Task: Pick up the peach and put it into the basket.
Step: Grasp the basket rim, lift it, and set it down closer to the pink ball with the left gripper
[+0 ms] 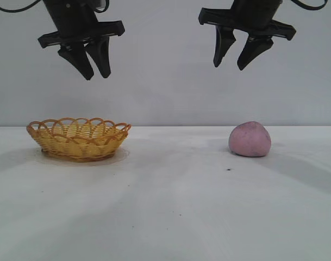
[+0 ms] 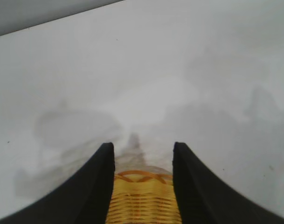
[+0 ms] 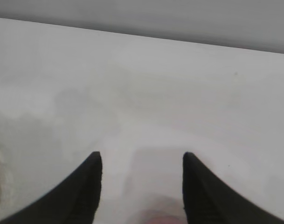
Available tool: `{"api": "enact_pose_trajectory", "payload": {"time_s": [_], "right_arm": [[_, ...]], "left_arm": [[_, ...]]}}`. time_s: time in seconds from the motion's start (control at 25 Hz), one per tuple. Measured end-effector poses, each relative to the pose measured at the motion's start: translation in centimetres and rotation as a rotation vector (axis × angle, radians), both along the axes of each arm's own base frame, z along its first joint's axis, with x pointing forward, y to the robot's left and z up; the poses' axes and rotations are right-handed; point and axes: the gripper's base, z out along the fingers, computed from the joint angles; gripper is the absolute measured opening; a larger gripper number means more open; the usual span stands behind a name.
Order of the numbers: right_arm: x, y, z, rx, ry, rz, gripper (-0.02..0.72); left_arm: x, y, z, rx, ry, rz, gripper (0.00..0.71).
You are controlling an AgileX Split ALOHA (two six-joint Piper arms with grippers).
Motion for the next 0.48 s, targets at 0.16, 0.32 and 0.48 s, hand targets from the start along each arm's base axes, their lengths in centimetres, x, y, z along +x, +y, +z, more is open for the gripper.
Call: {"api": "enact_pose_trajectory", "payload": {"time_s": [0.16,0.32,0.48], "right_arm": [[0.0,0.0,0.0,-0.001,0.0,0.001,0.335],[0.0,0.0,0.0,-0.001,0.0,0.001,0.335],[0.0,0.0,0.0,-0.002,0.002,0.002,0.335]], "left_arm": [[0.0,0.0,0.2,0.001,0.001,-0.003,0.3],[0.4,-0.1,1.8,-0.009,-0.034,-0.006,0.3],[0.4,-0.1,2.2,-0.005,-0.034,-0.01,0.3]]}}
